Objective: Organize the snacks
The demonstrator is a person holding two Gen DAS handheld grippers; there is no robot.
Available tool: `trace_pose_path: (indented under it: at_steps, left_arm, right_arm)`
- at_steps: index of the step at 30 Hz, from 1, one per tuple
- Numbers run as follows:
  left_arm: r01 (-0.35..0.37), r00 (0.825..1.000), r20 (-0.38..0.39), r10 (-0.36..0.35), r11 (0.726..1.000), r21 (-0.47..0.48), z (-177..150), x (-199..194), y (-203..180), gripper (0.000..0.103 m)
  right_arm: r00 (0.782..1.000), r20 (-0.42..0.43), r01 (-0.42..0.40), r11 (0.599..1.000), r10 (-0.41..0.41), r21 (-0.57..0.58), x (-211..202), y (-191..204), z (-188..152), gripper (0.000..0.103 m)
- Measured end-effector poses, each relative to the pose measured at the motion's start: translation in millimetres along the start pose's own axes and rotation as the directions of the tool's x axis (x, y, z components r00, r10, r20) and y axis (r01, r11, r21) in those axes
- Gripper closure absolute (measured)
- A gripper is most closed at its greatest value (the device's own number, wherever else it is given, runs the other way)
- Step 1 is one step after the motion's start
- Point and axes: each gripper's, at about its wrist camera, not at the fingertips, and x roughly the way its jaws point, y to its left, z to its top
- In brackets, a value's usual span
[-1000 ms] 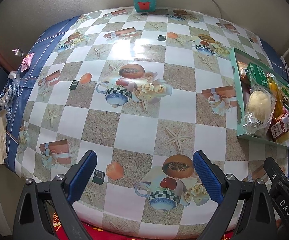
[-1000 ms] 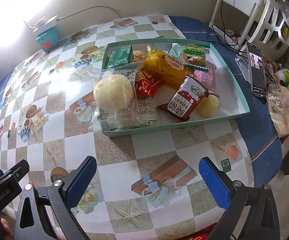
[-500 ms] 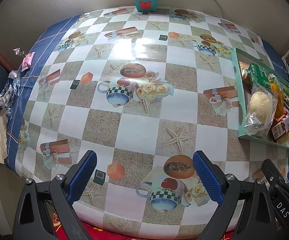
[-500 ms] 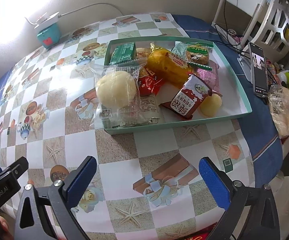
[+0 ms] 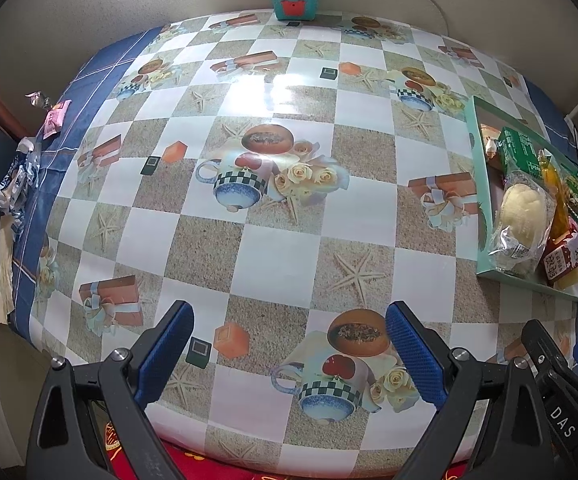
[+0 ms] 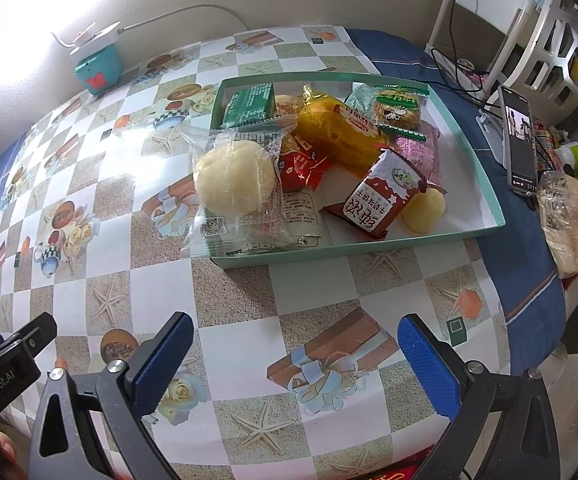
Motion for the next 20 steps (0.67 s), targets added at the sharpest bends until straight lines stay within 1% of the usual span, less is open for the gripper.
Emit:
trace_pose_path:
  at_steps: [13, 17, 20]
  left_arm:
    - [0.008, 1.000, 0.003, -0.008, 1.000, 0.000, -0.1, -1.0, -1.5, 0.006]
    - [-0.006, 0.999, 0.038, 0.005, 1.000, 0.004, -0.6, -7.9, -2.3, 0.006]
    - [0.014, 0.999, 0.039, -0.014, 1.000, 0.012, -0.1, -9.0, -2.9, 0.006]
  right_arm:
    - [1.000, 0.001, 0.000, 1.000, 0.000, -0.002, -0.1, 0.2, -0.3, 0.000]
    - [1.000, 0.001, 0.000, 1.000, 0.000, -0.002, -0.2, 0.3, -0.3, 0.000]
    - [1.000, 0.001, 0.000, 1.000, 0.000, -0.002, -0.1, 0.3, -0.3, 0.000]
